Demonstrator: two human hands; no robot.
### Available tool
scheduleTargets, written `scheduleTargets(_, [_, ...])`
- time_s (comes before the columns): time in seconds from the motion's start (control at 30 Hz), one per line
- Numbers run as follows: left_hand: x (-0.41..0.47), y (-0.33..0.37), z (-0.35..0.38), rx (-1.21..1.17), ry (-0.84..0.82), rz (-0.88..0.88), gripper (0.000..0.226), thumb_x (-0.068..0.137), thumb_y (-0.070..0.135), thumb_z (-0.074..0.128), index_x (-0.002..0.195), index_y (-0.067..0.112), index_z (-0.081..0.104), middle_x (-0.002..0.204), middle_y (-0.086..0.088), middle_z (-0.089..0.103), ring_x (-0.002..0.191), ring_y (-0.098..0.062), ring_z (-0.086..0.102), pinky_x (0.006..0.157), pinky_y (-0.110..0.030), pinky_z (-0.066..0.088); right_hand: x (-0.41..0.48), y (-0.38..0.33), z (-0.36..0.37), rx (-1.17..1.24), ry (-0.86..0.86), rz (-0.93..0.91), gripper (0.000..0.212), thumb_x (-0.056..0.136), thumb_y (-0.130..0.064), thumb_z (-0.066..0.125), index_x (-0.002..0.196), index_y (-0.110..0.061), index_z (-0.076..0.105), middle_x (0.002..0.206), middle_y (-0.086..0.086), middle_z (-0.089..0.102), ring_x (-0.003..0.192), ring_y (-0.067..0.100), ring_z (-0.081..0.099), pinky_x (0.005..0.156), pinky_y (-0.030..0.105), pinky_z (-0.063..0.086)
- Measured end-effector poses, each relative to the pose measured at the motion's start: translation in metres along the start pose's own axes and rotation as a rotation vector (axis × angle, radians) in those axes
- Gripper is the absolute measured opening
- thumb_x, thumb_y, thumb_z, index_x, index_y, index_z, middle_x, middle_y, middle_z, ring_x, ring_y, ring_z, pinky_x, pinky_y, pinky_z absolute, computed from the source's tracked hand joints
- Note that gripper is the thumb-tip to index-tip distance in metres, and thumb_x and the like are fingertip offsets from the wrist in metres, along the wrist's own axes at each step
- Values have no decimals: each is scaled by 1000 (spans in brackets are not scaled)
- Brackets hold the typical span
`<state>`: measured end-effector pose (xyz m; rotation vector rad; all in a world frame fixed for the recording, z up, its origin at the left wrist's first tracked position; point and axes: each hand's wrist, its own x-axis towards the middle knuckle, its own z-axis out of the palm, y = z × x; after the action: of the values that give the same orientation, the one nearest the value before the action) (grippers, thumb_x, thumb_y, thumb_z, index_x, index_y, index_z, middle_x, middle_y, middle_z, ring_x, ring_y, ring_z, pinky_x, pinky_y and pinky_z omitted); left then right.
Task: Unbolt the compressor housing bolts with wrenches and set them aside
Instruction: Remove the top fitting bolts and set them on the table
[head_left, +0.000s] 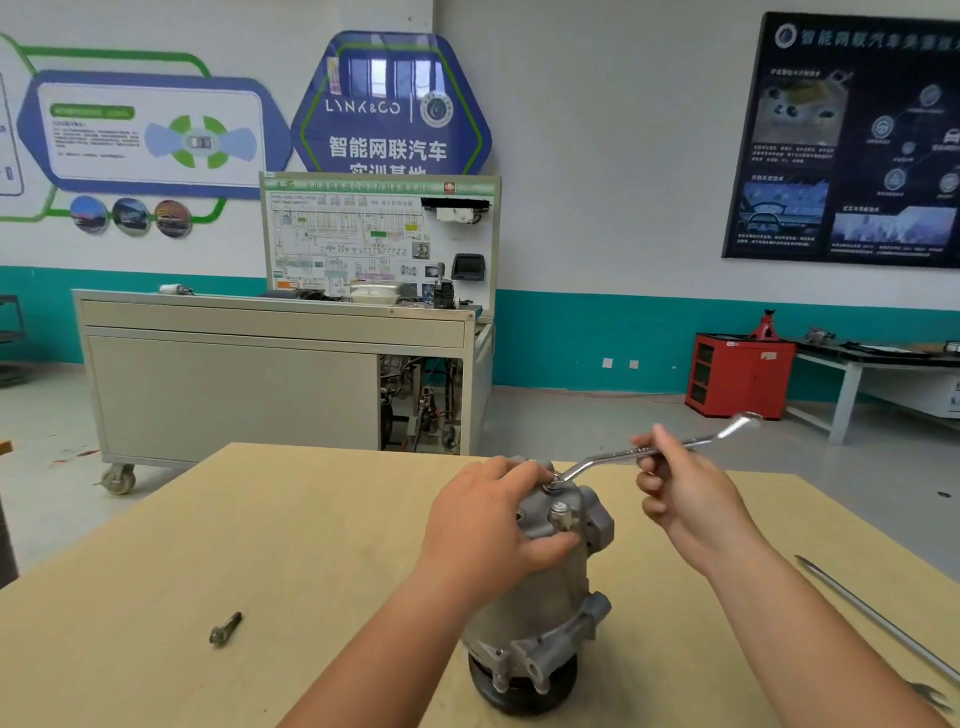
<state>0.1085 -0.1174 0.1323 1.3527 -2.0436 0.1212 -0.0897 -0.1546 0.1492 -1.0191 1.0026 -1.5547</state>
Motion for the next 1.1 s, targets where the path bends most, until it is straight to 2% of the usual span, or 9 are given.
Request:
scheduleTargets(0.23, [3, -12, -7, -68, -38, 67, 52, 71, 59, 71, 117, 39, 58, 117, 15, 58, 104, -7, 49, 76, -16, 29, 41, 8, 37, -141, -112, 202, 47, 101, -40, 33, 88, -10, 66, 42, -7, 30, 36, 6, 26, 37, 19, 22])
scheduleTargets(0.4, [8, -16, -10, -73, -77, 76, 53, 69, 62, 71, 116, 44, 56, 106, 14, 58, 94, -6, 51, 74, -20, 38, 49, 2, 44, 36, -242, 314, 36, 101, -32, 37, 84, -11, 60, 39, -9, 27, 32, 4, 26, 32, 16, 24])
scheduleTargets(0.53, [11, -18, -11, -75, -80, 76, 79, 66, 64, 71, 136, 47, 38, 114, 13, 61, 104, -8, 55, 83, -23, 44, 39, -12, 37, 370, -106, 157, 31, 99, -28, 40, 71, -17, 49, 37, -8, 32, 31, 3, 31, 33, 14, 26])
scheduleTargets(0.6, [13, -18, -11, -62, -76, 71, 93, 65, 65, 71, 144, 42, 28, 120, 13, 60, 108, -9, 55, 87, -23, 43, 21, -23, 27, 418, -58, 44, 30, 99, -29, 40, 74, -17, 52, 45, -7, 49, 38, 4, 47, 36, 13, 33])
scheduleTargets(0.67, [13, -19, -10, -55, -65, 63, 98, 65, 64, 71, 147, 38, 24, 119, 12, 59, 106, -10, 55, 86, -24, 44, -3, -31, 17, 332, -97, -41, 29, 99, -28, 40, 83, -14, 60, 64, 0, 68, 57, 9, 66, 43, 13, 43])
scheduleTargets(0.77, [11, -19, -6, -62, -42, 56, 95, 67, 66, 68, 146, 35, 25, 123, 11, 58, 108, -10, 54, 86, -24, 44, -46, -28, 9, -20, -140, -193, 27, 100, -21, 38, 95, -13, 62, 87, 5, 75, 83, 16, 72, 55, 19, 51])
scheduleTargets(0.9, [7, -17, -1, -63, -8, 39, 89, 70, 72, 61, 144, 37, 28, 123, 12, 58, 110, -10, 53, 85, -22, 40, -87, -19, 13, -405, -142, -496, 33, 84, -41, 45, 94, -16, 64, 86, -5, 75, 81, 8, 71, 58, 18, 53])
scheduleTargets(1.03, [7, -17, -2, -27, -10, 68, 68, 74, 71, 59, 135, 46, 42, 108, 14, 58, 100, -7, 52, 77, -20, 39, -94, -8, 22, -510, -186, -559, 30, 78, -42, 48, 90, -19, 64, 85, -12, 74, 80, 3, 70, 58, 15, 51])
scheduleTargets(1.1, [7, -18, -2, -37, -12, 76, 61, 74, 69, 61, 130, 47, 50, 110, 15, 58, 101, -5, 52, 76, -19, 38, -93, -5, 22, -533, -188, -577, 29, 79, -42, 48, 88, -20, 64, 84, -13, 73, 78, 2, 70, 58, 13, 49])
